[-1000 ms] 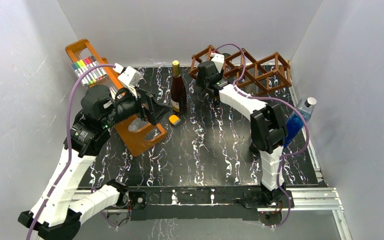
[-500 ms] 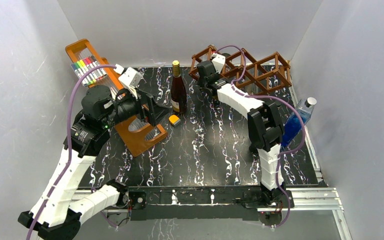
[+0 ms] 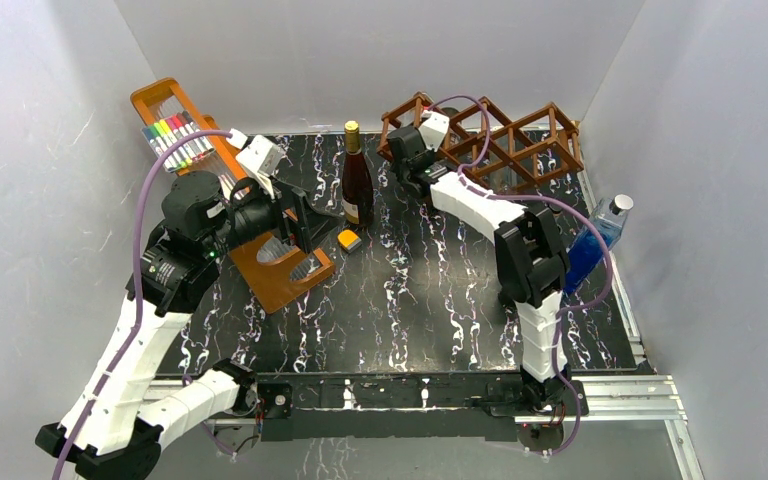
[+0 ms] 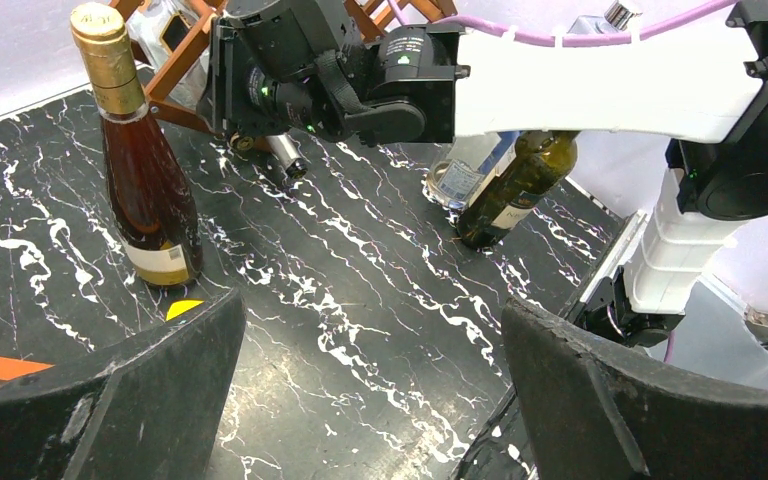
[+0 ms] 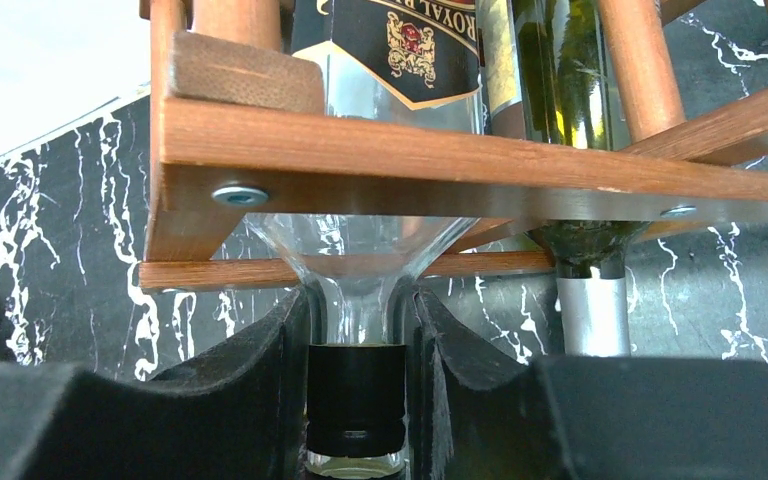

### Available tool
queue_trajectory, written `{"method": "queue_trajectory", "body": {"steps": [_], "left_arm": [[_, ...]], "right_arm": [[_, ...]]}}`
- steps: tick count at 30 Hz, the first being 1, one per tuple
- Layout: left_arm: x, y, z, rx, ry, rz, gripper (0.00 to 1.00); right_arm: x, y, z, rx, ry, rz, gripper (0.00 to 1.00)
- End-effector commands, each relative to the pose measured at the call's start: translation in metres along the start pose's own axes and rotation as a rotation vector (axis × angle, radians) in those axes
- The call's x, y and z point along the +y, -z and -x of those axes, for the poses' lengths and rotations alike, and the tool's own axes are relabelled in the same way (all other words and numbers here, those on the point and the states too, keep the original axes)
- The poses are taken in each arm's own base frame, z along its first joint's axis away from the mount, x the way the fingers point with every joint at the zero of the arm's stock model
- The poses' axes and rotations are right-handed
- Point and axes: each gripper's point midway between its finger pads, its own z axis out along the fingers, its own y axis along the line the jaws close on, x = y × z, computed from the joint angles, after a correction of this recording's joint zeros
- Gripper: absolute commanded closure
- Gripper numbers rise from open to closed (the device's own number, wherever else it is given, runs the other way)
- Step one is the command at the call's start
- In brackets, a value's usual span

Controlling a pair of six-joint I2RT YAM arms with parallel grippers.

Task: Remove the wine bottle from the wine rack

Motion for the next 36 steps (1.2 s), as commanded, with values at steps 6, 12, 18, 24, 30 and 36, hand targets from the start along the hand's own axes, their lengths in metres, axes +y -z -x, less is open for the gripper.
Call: {"method": "queue_trajectory", "body": {"steps": [6, 12, 18, 24, 30, 36], "left_arm": [[-0.004, 0.004, 0.0, -0.004, 0.002, -0.013, 0.02], [-0.002, 0.001, -0.005, 0.006, 0.01, -0.015, 0.02], [-0.001, -0.001, -0.01, 0.017, 0.013, -0.016, 0.02], [0.0, -0.002, -0.014, 0.027, 0.017, -0.015, 0.02], [0.001, -0.005, -0.017, 0.031, 0.023, -0.016, 0.02], [0.001, -0.01, -0.019, 0.034, 0.032, -0.032, 0.02]], "right_arm": [[0.021, 0.045, 0.041, -0.081, -0.079, 0.091, 0.96], [0.021, 0.057, 0.039, -0.105, -0.025, 0.198, 1.0], [0.009, 0.066, 0.026, -0.145, 0.061, 0.307, 1.0], [0.002, 0.081, 0.017, -0.161, 0.112, 0.407, 1.0], [-0.005, 0.097, 0.013, -0.177, 0.103, 0.453, 1.0], [-0.014, 0.112, 0.011, -0.22, 0.118, 0.484, 1.0]]}}
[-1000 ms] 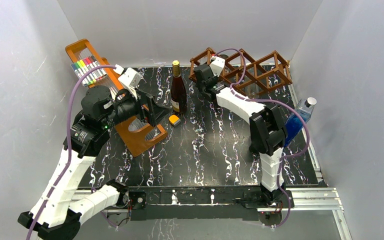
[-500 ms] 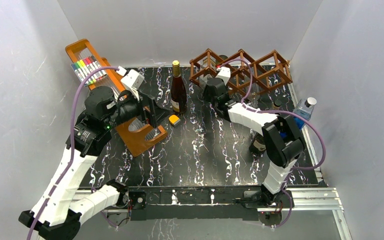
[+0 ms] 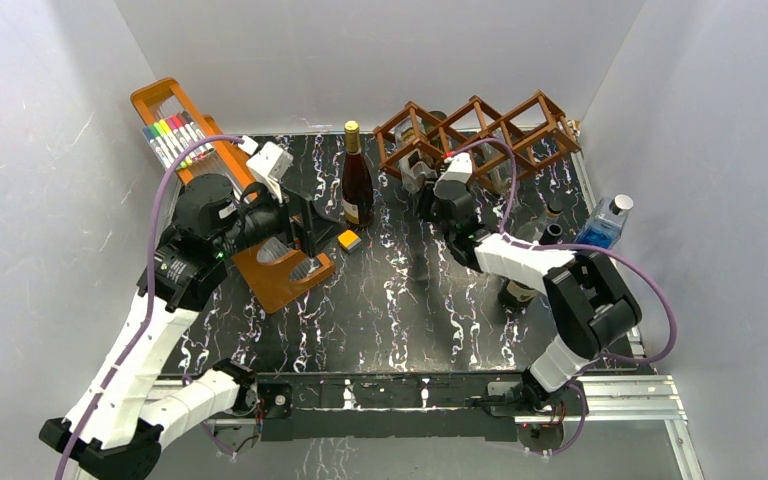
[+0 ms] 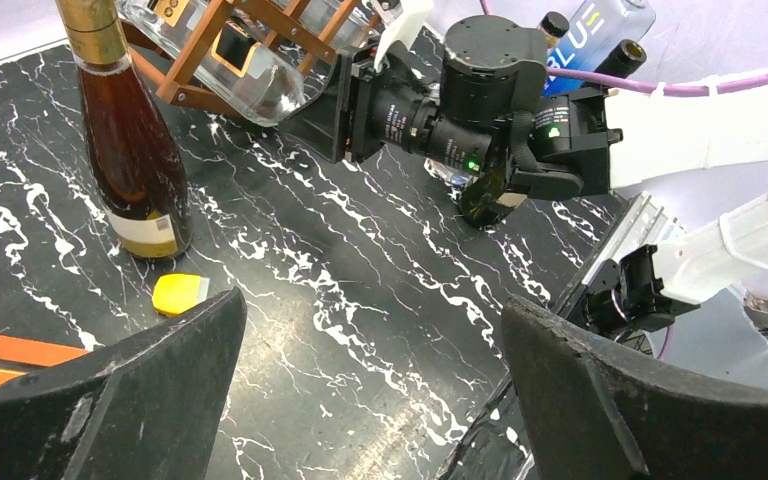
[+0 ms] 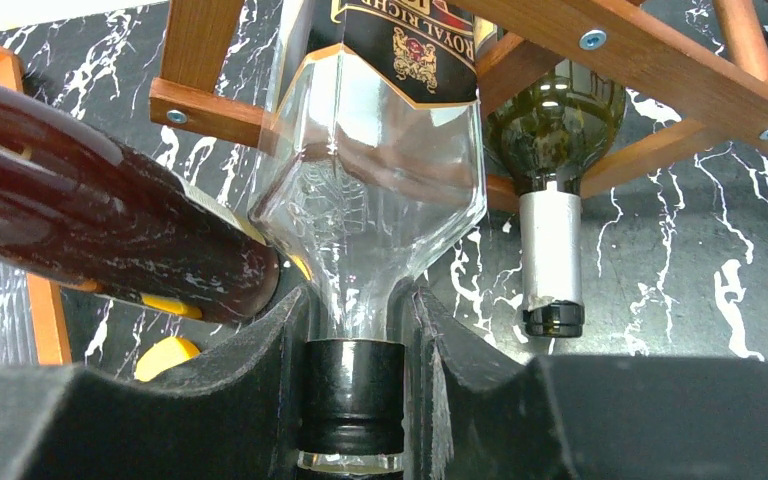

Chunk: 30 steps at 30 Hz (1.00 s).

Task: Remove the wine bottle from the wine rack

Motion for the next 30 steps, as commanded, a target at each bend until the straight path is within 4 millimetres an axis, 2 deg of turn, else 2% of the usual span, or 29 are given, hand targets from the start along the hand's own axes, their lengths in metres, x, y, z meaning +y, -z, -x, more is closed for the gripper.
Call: {"method": "queue_trajectory", "body": {"steps": [1, 6, 10, 16, 18, 30], "left_arm": [[-0.006, -0.002, 0.003, -0.014, 0.005, -0.038, 0.02], [-0.004, -0.005, 0.0, -0.007, 0.005, -0.038, 0.02], [-0.003, -0.008, -0.001, -0.005, -0.001, -0.039, 0.02], [-0.002, -0.01, 0.001, -0.006, -0.016, -0.044, 0.02], [-0.002, -0.012, 0.001, -0.004, -0.018, -0.05, 0.02], [-0.003, -0.02, 0.0, 0.009, -0.002, -0.072, 0.03]], "right_arm": [[0.036, 0.022, 0.05, -0.163, -0.016, 0.158, 1.0], [0.033, 0.042, 0.046, -0.16, 0.022, 0.193, 1.0], [0.022, 0.054, 0.037, -0.147, 0.047, 0.182, 1.0], [0.016, 0.077, 0.037, -0.127, 0.053, 0.191, 1.0], [0.015, 0.086, 0.041, -0.118, 0.051, 0.191, 1.0], [0.022, 0.121, 0.036, 0.075, 0.036, 0.222, 1.0]]}}
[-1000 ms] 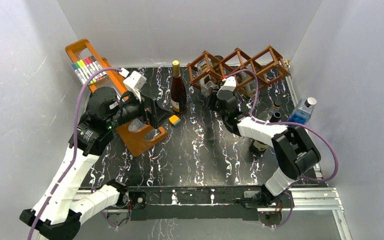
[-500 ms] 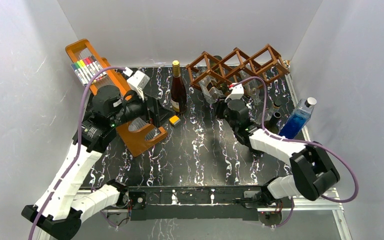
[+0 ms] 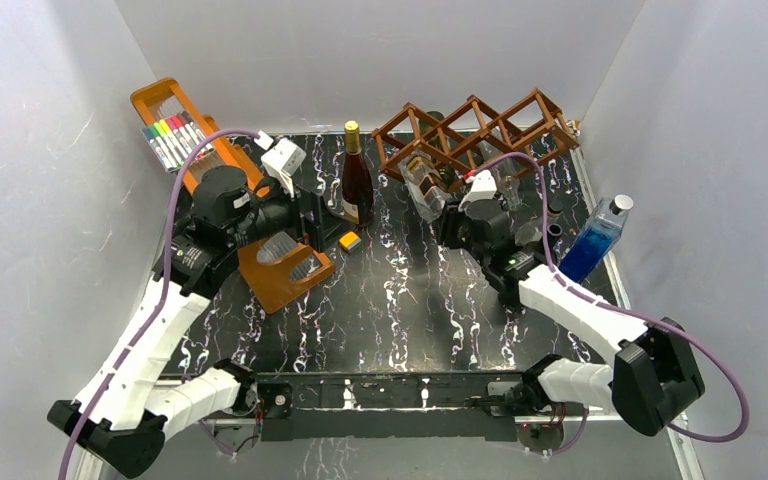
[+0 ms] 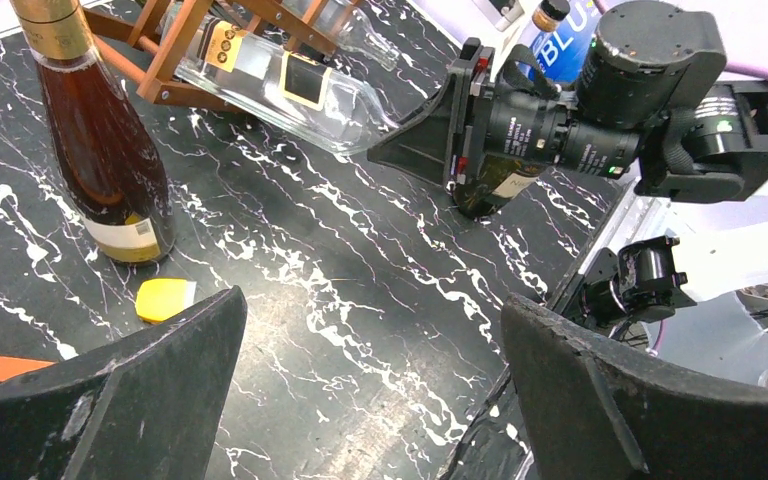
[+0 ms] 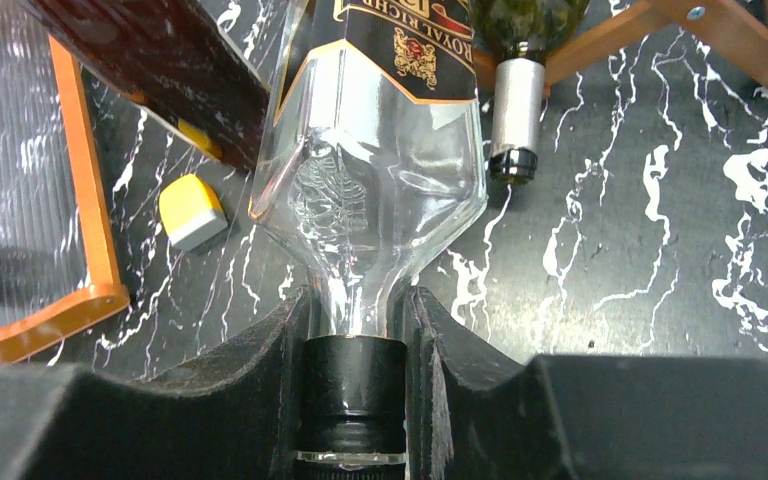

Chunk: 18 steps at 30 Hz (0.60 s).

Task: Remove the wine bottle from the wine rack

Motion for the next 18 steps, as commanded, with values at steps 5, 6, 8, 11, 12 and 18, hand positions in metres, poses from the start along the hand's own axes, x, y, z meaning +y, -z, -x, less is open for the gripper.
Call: {"method": "queue_trajectory", "body": {"steps": [5, 6, 8, 11, 12, 18], "left_arm": [[-0.006, -0.004, 0.007, -0.019, -0.006, -0.042, 0.03], [-0.006, -0.005, 0.007, -0.017, -0.006, -0.045, 0.03], [-0.006, -0.007, 0.007, -0.014, -0.002, -0.051, 0.03], [-0.007, -0.009, 0.009, -0.016, -0.001, -0.059, 0.04], [-0.006, -0.01, 0.009, -0.016, -0.001, -0.06, 0.04], [-0.008, -0.016, 0.009, -0.007, 0.003, -0.083, 0.05]], "right_arm": [[0.036, 0.04, 0.038, 0.055, -0.027, 0.121, 1.0], [0.035, 0.044, 0.038, 0.078, -0.027, 0.116, 1.0], [0.037, 0.053, 0.039, 0.103, -0.032, 0.121, 1.0], [0.036, 0.065, 0.04, 0.151, -0.032, 0.108, 1.0], [0.037, 0.068, 0.04, 0.171, -0.029, 0.104, 1.0], [0.041, 0.084, 0.036, 0.278, -0.033, 0.111, 1.0]]}}
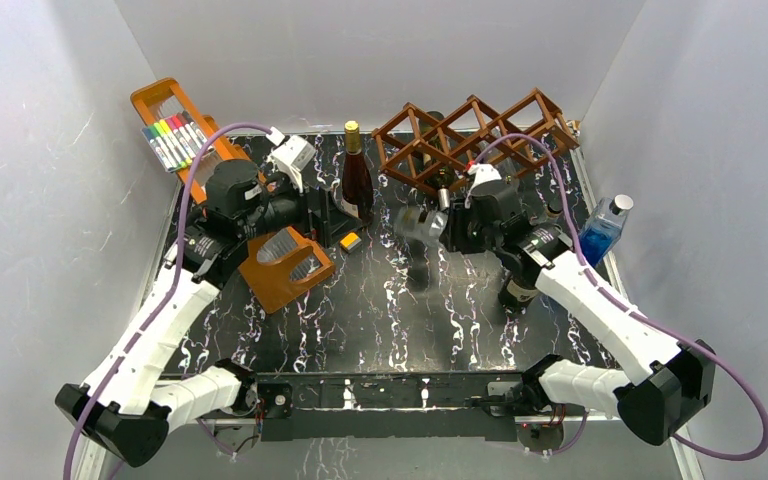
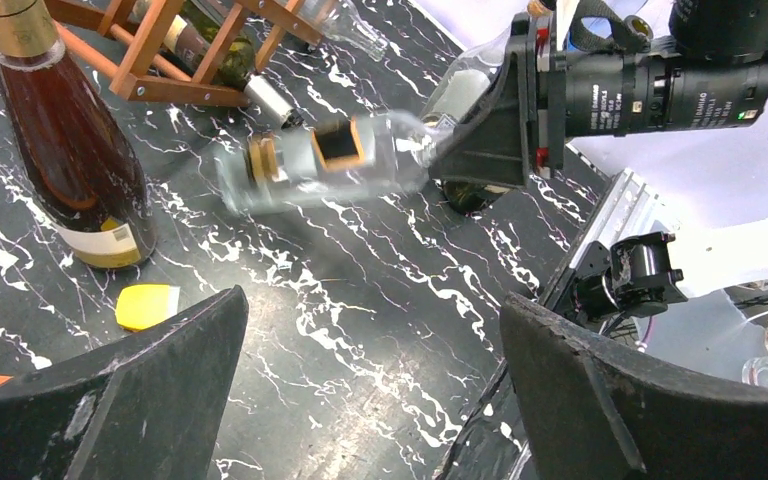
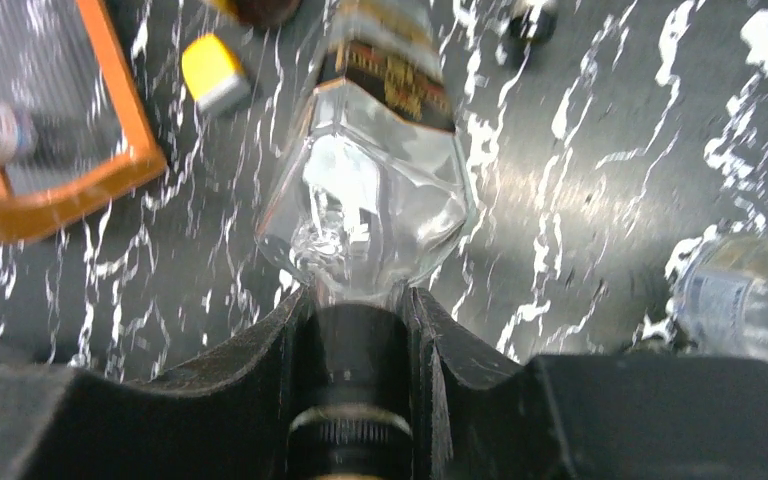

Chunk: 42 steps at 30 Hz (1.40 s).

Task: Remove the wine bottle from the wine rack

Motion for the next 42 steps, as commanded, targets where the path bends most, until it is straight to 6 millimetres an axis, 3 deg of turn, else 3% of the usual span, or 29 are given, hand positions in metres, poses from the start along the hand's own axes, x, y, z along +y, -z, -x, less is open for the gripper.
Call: {"method": "queue_trajectory", "body": {"steps": [1, 8, 11, 15, 17, 21, 27, 32, 42], "left_arm": [[-0.012, 0.0, 0.014, -0.034, -0.017, -0.059, 0.06], [-0.036, -0.002, 0.011, -0.032, -0.07, -0.194, 0.07], [-0.06, -0.006, 0.004, -0.041, -0.154, -0.248, 0.05], [-0.099, -0.031, -0.029, -0.006, -0.305, -0.287, 0.02], [-0.107, -0.049, -0.05, 0.034, -0.38, -0.272, 0.02], [-0.1, -0.079, -0.075, 0.053, -0.46, -0.21, 0.02], [-0.097, -0.09, -0.089, -0.092, -0.564, -0.252, 0.02], [-0.09, -0.108, -0.111, -0.045, -0.596, -0.261, 0.02], [-0.097, -0.139, -0.121, -0.017, -0.553, -0.302, 0.04]], "right_arm": [[0.032, 0.032, 0.018, 0.022, -0.008, 0.126, 1.0], [0.039, 0.041, 0.002, 0.19, 0.018, 0.147, 1.0], [0.05, 0.05, 0.002, 0.231, 0.044, 0.209, 1.0], [0.055, 0.055, -0.011, 0.356, 0.099, 0.243, 1.0], [0.058, 0.059, -0.014, 0.391, 0.13, 0.278, 1.0], [0.068, 0.071, -0.007, 0.346, 0.161, 0.358, 1.0], [0.078, 0.083, -0.001, 0.331, 0.195, 0.423, 1.0], [0.08, 0.089, 0.005, 0.316, 0.212, 0.435, 1.0], [0.085, 0.091, -0.005, 0.362, 0.226, 0.492, 1.0]]}}
